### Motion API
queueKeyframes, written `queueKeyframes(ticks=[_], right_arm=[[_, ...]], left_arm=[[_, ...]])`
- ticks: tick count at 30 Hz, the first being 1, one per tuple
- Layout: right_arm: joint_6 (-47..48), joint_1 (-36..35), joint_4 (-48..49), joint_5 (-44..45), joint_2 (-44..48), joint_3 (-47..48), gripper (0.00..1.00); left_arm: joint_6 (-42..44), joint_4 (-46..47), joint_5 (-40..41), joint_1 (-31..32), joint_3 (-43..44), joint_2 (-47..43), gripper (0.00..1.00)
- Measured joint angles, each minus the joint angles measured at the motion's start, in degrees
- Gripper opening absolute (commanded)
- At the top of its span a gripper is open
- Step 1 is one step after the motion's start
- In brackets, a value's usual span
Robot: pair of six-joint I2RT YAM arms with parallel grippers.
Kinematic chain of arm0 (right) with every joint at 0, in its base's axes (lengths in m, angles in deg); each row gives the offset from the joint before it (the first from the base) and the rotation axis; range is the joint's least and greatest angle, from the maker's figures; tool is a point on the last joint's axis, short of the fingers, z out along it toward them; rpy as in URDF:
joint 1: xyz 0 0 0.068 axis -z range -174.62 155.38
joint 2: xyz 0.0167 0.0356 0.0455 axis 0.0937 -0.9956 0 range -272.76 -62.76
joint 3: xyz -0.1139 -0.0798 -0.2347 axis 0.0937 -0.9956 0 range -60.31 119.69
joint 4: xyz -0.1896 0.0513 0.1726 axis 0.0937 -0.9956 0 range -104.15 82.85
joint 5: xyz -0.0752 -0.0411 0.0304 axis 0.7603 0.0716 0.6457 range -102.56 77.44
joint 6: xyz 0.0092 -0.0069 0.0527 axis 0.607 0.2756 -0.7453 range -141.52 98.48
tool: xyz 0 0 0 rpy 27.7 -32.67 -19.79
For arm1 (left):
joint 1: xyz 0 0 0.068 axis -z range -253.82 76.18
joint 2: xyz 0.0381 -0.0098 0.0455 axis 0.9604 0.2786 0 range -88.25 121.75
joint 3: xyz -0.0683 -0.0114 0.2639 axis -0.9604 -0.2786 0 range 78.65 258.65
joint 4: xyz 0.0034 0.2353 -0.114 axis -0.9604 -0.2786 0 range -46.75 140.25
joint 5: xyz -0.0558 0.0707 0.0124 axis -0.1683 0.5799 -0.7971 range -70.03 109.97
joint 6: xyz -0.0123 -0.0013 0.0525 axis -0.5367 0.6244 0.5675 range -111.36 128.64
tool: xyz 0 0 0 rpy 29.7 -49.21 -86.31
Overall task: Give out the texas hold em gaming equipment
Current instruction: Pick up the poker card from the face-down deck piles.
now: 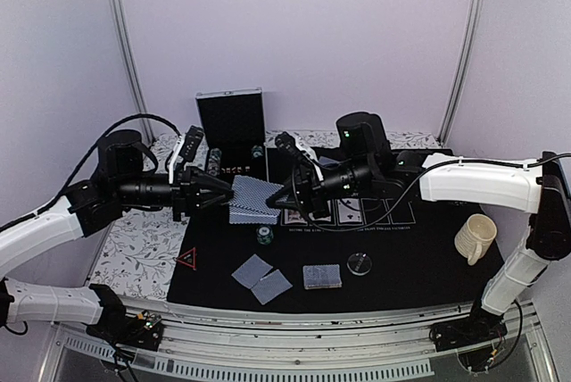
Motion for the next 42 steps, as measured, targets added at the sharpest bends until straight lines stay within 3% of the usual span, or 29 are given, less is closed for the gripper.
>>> queueKeyframes(ticks=[12,18,23,31,34,42], right_arm=[[0.4,0.0,-0.1,-0.2,0.0,0.0,0.02],[0.6,0.0,-0.2,-0.5,0.0,0.0,0.02],[0.8,0.0,-0.2,-0.7,0.0,0.0,0.02],[1.0,0.0,-0.2,-1.1,0.0,0.0,0.02],[1.0,0.0,-0.2,-1.3,0.0,0.0,0.02],[0.4,0.4,-0.3,-1.2,0.0,0.0,0.06]], left_arm=[[-1.3,2.2,0.4,-0.2,-0.6,1.6,0.12],[-1.5,2.3,0.5,-0.2,-0.6,4.0,0.14],[-2.8,4.5,-2.6,-0.2,-1.6,4.6,0.21],[-5.1,8.8,-7.0,-0.1,-3.3,4.9,0.1],[-5.7,10.4,-7.9,0.1,-3.5,4.9,0.0],[-6.3,13.0,-8.5,0.4,-4.5,4.9,0.0]])
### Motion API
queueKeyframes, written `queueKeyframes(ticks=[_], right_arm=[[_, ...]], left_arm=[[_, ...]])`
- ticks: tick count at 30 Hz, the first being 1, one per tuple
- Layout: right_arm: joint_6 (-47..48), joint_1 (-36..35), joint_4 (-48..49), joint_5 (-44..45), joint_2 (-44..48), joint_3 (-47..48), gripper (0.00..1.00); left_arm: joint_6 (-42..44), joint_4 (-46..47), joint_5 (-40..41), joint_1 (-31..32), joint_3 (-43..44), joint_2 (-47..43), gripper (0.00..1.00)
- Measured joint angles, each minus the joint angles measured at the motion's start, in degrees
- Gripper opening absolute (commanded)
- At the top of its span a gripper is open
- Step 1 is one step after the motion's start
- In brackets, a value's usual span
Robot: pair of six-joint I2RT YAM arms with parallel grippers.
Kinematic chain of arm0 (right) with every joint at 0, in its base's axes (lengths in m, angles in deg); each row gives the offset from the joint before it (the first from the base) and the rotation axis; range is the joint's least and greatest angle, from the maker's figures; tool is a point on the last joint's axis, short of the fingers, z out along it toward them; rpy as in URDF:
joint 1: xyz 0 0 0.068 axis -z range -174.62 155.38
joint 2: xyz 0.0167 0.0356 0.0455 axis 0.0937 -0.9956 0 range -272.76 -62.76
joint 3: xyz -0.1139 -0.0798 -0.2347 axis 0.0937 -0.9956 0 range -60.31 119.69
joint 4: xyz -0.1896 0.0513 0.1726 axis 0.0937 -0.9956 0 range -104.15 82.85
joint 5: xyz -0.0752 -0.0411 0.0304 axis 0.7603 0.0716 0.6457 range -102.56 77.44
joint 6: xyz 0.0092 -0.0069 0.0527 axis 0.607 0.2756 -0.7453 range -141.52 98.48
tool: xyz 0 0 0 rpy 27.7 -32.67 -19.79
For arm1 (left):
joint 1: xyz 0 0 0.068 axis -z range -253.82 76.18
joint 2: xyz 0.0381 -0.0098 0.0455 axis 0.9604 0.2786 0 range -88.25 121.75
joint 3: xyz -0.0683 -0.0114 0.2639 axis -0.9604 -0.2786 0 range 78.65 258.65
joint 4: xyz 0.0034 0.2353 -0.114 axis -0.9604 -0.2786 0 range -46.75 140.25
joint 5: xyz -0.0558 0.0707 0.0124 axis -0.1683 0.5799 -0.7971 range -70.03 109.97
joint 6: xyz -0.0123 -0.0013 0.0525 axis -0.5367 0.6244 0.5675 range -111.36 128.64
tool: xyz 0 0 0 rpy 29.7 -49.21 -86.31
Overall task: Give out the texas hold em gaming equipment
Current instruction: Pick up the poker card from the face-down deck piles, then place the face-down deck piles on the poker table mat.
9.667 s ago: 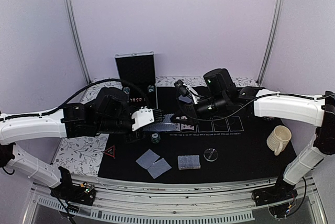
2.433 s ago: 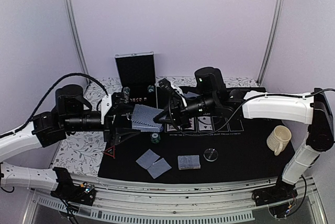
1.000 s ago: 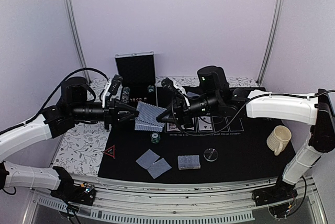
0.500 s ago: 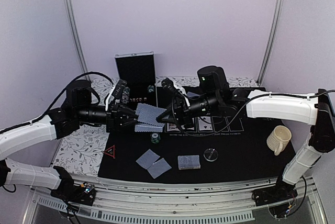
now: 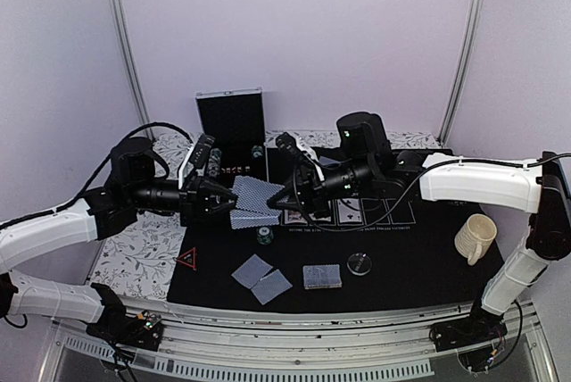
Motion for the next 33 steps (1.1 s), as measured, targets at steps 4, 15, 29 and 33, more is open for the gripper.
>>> queueKeyframes(ticks=[4,15,29,33], right_arm=[[-1.8,1.2,0.8,0.8,0.0,-1.0,0.1],[-6.4,4.3,2.1,2.0,0.0,-5.0,0.05],[-16.5,12.8,2.2,10.1,9.3,-15.8,0.02],[-22.1,15.6,3.0,12.8,11.9,-18.8,0.02]], left_arm=[[-0.5,1.4,1.5,0.1,-1.3,-0.5,0.0],[-1.6,3.0,5.9,0.1,-3.8,-1.0,0.0],[2.3,-4.9,20.0,-2.1,-3.5,-3.4,0.0],[2.2,-4.6,20.5,-2.4,-3.5,-3.3,0.0]])
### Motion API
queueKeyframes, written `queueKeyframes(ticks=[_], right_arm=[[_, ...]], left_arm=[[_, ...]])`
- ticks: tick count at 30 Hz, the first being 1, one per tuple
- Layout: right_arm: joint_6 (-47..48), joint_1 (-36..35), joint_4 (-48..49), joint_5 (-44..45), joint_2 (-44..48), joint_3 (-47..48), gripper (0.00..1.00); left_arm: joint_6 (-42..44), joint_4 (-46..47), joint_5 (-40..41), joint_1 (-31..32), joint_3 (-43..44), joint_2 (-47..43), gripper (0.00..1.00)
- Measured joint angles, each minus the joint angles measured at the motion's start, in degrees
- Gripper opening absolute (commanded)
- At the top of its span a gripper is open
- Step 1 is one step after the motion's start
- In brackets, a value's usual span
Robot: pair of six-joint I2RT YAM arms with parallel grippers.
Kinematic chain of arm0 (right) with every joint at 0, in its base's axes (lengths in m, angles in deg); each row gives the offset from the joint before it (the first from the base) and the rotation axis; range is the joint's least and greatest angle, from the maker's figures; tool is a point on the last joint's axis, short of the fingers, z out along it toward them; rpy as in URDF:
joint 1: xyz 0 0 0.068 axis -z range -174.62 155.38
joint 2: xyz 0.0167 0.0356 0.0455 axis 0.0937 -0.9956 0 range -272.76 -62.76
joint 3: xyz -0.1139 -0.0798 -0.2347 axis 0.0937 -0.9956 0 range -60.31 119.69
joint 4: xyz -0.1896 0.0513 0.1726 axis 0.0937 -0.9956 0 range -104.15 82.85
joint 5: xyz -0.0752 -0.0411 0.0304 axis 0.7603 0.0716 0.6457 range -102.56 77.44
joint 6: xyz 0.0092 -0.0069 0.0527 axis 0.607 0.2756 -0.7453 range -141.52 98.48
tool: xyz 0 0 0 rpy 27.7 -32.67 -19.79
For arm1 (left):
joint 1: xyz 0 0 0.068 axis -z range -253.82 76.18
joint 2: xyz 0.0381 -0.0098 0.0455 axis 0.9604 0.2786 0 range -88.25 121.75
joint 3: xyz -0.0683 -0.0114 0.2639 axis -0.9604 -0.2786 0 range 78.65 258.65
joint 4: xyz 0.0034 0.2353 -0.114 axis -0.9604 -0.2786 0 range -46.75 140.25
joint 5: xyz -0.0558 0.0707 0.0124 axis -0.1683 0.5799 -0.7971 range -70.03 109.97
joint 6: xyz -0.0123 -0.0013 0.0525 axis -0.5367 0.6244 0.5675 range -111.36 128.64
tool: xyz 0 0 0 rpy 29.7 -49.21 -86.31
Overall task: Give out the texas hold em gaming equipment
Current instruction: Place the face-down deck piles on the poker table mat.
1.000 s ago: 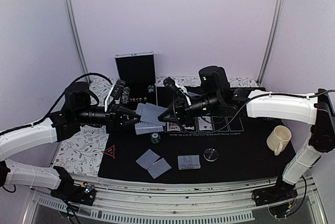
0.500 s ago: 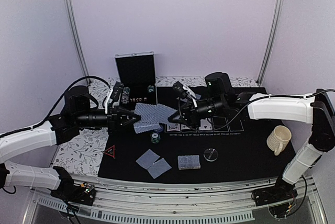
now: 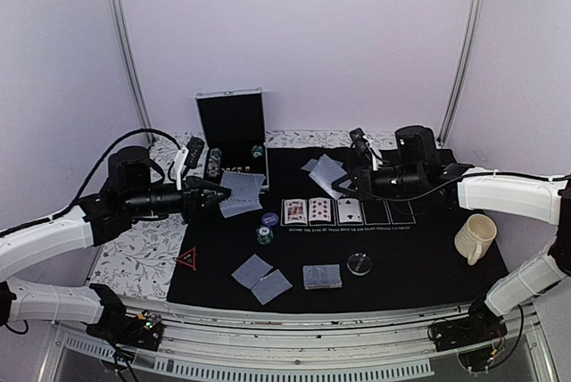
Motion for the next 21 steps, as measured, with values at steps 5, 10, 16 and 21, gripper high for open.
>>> queueKeyframes(ticks=[5,10,16,21], right_arm=[[-4.4,1.3,0.1,2.4,0.3,-1.3,0.02],[-5.7,1.2,0.1,2.6,0.3,-1.3,0.02],[-5.2,-0.3,-0.3,2.6,0.3,-1.2,0.02],[-3.6,-3.4,-2.6,2.9,-0.6,1.4,0.02]], left_arm=[[0.2,0.1,0.7,-0.1,0.0,-0.1,0.0],[0.4,-0.3,1.0,-0.3,-0.2,-1.6,0.0],[-2.6,-0.4,2.6,-1.5,-3.5,-4.4,0.0],[-9.3,0.5,5.7,-4.7,-8.8,-2.6,0.0]])
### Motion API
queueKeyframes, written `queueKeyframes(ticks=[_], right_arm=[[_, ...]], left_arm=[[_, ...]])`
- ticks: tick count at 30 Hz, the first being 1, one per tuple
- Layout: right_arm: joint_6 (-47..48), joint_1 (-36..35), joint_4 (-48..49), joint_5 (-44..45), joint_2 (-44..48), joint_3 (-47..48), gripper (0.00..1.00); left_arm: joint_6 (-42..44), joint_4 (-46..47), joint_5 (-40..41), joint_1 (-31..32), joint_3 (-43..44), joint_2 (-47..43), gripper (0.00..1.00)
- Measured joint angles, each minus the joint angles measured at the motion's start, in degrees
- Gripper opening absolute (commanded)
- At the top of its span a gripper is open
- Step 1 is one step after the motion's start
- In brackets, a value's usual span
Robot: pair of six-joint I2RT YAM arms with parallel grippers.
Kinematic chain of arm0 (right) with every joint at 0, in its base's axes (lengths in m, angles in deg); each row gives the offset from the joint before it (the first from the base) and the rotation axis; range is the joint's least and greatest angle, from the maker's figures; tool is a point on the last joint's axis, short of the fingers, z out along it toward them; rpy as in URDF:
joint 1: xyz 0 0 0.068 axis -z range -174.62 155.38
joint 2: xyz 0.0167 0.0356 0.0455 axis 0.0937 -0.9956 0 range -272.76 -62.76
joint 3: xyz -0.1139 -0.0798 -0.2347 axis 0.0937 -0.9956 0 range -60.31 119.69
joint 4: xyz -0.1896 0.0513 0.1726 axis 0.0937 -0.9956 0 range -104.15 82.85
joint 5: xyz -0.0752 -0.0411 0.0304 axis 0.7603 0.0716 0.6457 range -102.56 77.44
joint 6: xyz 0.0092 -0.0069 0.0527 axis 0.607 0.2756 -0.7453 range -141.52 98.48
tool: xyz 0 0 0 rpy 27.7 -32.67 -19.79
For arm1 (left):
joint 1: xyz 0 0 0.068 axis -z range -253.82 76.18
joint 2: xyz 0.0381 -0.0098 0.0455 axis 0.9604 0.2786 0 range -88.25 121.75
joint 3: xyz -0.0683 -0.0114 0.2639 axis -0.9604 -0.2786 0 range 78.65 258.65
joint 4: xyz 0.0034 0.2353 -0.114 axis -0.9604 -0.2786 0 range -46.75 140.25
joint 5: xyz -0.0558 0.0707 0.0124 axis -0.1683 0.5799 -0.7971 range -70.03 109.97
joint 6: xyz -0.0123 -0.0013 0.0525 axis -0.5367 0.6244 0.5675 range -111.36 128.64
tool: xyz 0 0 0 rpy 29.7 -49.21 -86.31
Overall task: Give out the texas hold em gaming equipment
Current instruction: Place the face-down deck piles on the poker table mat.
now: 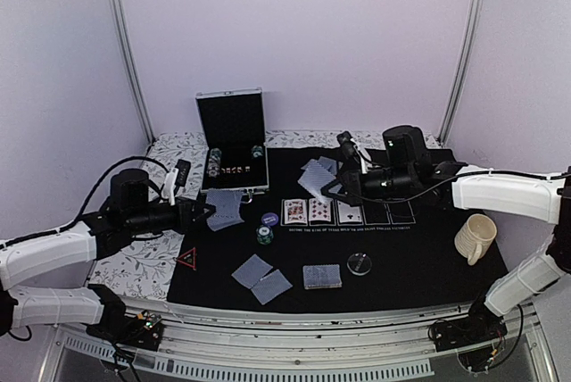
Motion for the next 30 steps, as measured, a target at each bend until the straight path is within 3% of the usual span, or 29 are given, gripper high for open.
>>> queueKeyframes(ticks=[7,19,26,30], right_arm=[[2.6,-2.8,-2.5,1.1,-2.7,4.1,0.02],[3.9,-3.3,-4.4,1.6,-3.1,4.1,0.02],[4.2,-3.4,-5.3,1.7,-3.1,4.1,0.02],[4.3,-3.7,-5.8,1.7,-3.1,4.4,0.02]], left_arm=[[-9.7,6.1,0.8,-3.9,-7.5,7.8,0.0],[-17.1,17.7,-0.2,-8.8,-10.1,22.0,0.0],[-17.5,17.6,0.4,-9.9,-8.3,27.8,0.07],[-17.5,16.5,2.3,-10.1,-7.2,29.0,0.2]])
